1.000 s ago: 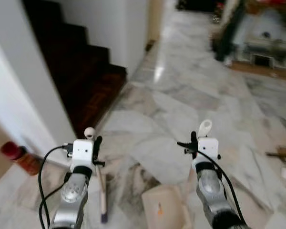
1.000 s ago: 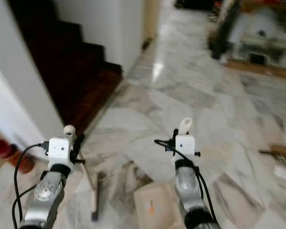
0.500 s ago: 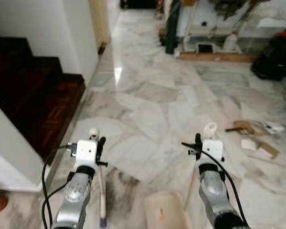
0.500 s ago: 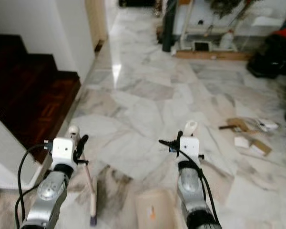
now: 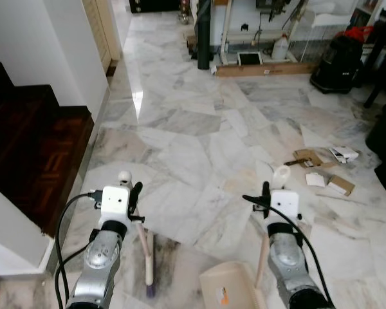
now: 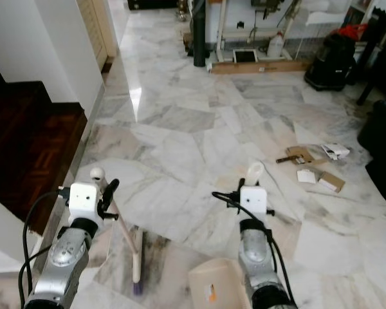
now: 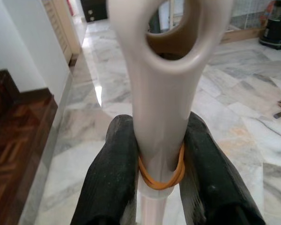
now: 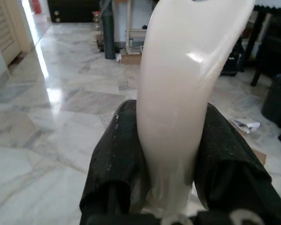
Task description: Sweep floor
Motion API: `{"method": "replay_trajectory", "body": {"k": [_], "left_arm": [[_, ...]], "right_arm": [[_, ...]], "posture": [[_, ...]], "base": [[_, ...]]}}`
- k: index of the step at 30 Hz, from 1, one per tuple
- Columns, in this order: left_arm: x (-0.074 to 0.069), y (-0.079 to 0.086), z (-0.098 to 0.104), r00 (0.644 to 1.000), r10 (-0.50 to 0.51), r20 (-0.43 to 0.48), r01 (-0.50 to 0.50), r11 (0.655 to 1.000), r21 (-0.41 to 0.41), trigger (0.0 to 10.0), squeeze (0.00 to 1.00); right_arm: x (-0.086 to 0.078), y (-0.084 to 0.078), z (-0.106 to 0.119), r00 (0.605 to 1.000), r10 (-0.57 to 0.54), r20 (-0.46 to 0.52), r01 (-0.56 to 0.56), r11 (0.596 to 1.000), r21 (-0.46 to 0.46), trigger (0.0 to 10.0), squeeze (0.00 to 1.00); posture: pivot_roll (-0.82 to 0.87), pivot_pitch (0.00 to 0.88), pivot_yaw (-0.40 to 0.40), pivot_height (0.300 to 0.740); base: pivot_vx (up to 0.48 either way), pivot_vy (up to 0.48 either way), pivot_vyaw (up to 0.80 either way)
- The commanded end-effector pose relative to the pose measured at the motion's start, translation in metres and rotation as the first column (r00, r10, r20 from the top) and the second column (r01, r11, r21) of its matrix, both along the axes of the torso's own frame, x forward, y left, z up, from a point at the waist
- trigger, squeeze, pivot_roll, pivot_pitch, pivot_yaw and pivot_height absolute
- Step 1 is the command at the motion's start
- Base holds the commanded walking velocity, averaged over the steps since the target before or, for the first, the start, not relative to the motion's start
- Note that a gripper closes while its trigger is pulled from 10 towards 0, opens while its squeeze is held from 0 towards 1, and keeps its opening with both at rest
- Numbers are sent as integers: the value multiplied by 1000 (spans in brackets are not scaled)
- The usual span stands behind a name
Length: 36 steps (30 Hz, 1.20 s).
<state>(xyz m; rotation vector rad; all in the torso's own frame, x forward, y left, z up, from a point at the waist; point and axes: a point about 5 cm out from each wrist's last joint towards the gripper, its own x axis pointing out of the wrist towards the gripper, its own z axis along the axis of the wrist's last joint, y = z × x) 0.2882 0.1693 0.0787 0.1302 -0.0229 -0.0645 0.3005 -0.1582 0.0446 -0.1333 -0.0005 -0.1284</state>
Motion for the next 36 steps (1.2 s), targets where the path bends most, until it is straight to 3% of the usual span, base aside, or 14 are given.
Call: {"method": "replay_trajectory", "body": {"k": [1,5,10,36], "left_arm": [[2,4,6,1000,9,19,-9,1000,19,10000,0],[1,3,5,1000,11,16,-11,1000,15,10000,0],[1,3,4,1000,13,13,-13,1000,12,10000,0],[1,4,1,1000,13,10,-13,1000,6,10000,0]], "right_arm": [[7,2,13,998,15,61,-16,1000,7,10000,0],[7,1,12,998,15,54,-16,1000,18,10000,0],[7,1,12,998,22,53,-23,1000,19,10000,0],[7,6,13,997,42,64,-43,999,17,10000,0]], "posture": [[133,35,46,740],[134,35,41,740],[132,32,37,740],[133,18,37,740]], "base": [[364,0,0],[362,0,0],[365,0,-800],[366,0,0]]}}
